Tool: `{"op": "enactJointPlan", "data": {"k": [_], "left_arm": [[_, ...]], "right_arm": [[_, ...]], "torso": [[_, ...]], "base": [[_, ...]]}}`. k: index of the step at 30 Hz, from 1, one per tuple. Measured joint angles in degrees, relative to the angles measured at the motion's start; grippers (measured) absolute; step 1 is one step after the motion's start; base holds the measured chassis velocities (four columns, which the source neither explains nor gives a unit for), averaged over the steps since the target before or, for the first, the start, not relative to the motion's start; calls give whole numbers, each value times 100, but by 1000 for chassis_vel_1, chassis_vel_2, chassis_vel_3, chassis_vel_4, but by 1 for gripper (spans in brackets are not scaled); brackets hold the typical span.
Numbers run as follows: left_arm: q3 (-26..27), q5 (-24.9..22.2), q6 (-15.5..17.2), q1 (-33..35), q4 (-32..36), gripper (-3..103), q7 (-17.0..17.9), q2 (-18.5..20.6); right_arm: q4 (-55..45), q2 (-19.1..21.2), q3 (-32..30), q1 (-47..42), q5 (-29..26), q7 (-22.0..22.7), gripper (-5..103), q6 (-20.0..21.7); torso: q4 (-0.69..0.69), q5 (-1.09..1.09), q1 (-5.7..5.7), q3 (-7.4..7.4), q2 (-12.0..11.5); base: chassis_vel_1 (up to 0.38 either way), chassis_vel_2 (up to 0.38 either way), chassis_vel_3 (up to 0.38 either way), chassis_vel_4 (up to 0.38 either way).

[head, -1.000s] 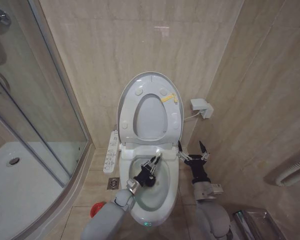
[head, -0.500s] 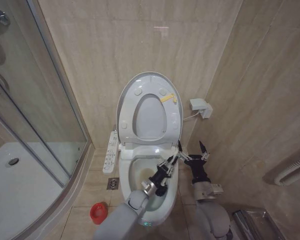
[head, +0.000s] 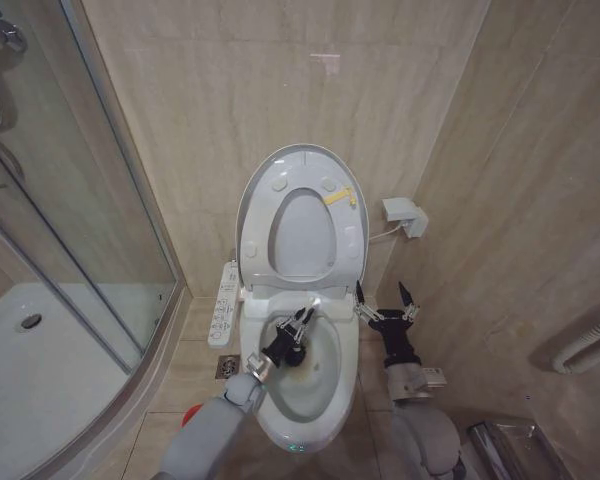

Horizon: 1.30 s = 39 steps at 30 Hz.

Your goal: Open the toilet lid, clean the toilet bowl with a toilet brush, close the toilet lid, and flush.

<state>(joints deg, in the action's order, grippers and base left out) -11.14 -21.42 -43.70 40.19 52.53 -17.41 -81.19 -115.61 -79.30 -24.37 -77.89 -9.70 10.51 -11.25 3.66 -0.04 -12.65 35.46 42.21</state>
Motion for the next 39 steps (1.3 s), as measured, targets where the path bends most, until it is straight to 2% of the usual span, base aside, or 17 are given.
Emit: {"op": "enactJointPlan", "data": {"k": [4, 10, 16, 19, 22, 26, 30, 33, 36, 39], "left_arm": [[-190, 65, 110, 151, 527, 18, 124, -158], [-375, 7, 223, 231, 944, 18, 135, -197], [-262, 14, 182, 142, 498, 18, 55, -143], [-17, 155, 93, -96, -100, 18, 52, -106], [94, 221, 63, -204, -238, 18, 70, -113], [20, 166, 125, -169, 48, 18, 105, -116], [-276, -71, 241, 81, 784, 18, 106, -137], [-385, -162, 278, 185, 1027, 18, 56, -131], [-389, -139, 296, 222, 1031, 18, 5, -113], [-220, -93, 179, 121, 535, 18, -32, -45]], "right_arm": [[0, 0, 0, 0, 0, 0, 100, 0], [0, 0, 0, 0, 0, 0, 100, 0], [0, 0, 0, 0, 0, 0, 100, 0], [0, 0, 0, 0, 0, 1, 100, 0], [0, 0, 0, 0, 0, 0, 100, 0], [0, 0, 0, 0, 0, 0, 100, 0], [0, 0, 0, 0, 0, 0, 100, 0], [0, 0, 0, 0, 0, 0, 100, 0], [0, 0, 0, 0, 0, 0, 100, 0], [0, 0, 0, 0, 0, 0, 100, 0]], "torso": [[4, 2, 0, 0, -1], [0, 4, 0, -1, 0], [-1, 4, 0, -1, 0], [-4, 5, 0, -1, 0], [-2, 4, 0, -1, 0], [0, 4, 0, -1, 0], [2, 4, 0, -1, 1], [1, 4, 1, -2, 2], [1, 4, 1, -2, 2], [-1, 3, 1, -1, 1]], "base": [[0, 0, 0, 0], [0, 0, 0, 0], [0, 0, 0, 0], [0, 0, 0, 0], [0, 0, 0, 0], [0, 0, 0, 0], [0, 0, 0, 0], [0, 0, 0, 0], [0, 0, 0, 0], [0, 0, 0, 0]]}}
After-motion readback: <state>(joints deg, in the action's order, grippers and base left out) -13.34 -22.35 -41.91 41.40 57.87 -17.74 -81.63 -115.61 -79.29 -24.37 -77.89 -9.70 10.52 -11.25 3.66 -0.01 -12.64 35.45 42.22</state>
